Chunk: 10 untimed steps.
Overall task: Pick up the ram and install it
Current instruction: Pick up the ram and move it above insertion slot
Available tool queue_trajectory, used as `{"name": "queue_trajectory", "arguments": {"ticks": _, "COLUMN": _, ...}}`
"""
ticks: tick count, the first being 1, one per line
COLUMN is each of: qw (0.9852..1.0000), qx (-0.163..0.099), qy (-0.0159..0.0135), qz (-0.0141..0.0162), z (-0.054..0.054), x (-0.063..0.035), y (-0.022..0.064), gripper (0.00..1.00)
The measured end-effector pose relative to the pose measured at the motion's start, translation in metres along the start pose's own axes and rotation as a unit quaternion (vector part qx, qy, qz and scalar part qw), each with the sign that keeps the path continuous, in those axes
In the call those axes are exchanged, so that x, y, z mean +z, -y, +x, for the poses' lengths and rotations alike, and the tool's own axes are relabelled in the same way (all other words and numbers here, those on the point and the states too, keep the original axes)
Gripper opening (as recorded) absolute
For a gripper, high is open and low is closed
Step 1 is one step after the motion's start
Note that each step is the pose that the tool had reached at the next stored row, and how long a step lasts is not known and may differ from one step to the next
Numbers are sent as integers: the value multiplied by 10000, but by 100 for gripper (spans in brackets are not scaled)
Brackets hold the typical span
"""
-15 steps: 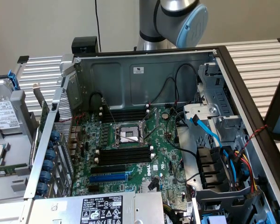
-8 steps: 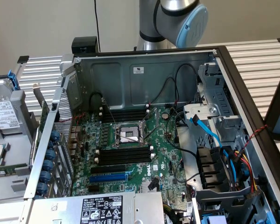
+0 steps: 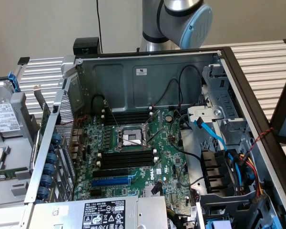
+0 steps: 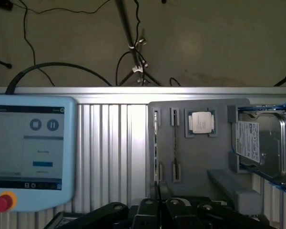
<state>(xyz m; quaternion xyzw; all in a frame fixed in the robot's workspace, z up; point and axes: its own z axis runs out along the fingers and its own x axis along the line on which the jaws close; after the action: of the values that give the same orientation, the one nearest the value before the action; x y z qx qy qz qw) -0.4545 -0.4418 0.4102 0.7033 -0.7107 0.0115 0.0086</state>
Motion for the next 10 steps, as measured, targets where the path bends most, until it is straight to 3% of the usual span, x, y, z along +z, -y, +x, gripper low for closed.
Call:
{"name": "queue_trajectory", "arguments": {"ticks": 6, "qw": 10000, "qx": 3, "qy": 2, "qz": 91, "z": -39, "x": -87, "y": 63, "gripper": 12}}
{"name": "queue_trajectory", "arguments": {"ticks": 10, "qw": 9999, "qx": 4, "qy": 12, "qz": 112, "z": -47, "x": -118, "y": 163, "gripper": 12}}
